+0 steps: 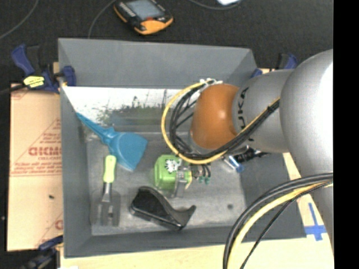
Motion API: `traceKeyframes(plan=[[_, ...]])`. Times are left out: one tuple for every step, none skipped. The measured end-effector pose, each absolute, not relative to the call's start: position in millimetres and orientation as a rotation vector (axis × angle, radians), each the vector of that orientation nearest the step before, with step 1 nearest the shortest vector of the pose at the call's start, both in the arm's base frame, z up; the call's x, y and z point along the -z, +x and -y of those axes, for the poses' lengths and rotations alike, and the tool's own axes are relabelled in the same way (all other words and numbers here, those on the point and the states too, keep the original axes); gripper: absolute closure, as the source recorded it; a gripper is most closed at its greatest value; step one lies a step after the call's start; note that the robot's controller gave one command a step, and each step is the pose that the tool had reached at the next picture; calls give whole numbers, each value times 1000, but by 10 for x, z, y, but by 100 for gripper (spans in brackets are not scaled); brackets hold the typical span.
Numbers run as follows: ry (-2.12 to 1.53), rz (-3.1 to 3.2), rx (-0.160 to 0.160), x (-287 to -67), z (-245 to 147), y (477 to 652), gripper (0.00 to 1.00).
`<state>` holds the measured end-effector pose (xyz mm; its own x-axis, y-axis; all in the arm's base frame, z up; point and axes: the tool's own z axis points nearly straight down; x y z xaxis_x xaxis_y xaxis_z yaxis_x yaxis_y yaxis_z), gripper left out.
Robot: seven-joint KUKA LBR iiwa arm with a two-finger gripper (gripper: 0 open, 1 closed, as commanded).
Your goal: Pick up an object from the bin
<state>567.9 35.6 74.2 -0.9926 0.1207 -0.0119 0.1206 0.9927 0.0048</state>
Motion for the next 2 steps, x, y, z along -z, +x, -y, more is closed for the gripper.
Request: traceKeyframes(plan=[[190,-3124,-6,-742,-356,5679,100],[191,-3123,-6,-742,-356,5679,100]])
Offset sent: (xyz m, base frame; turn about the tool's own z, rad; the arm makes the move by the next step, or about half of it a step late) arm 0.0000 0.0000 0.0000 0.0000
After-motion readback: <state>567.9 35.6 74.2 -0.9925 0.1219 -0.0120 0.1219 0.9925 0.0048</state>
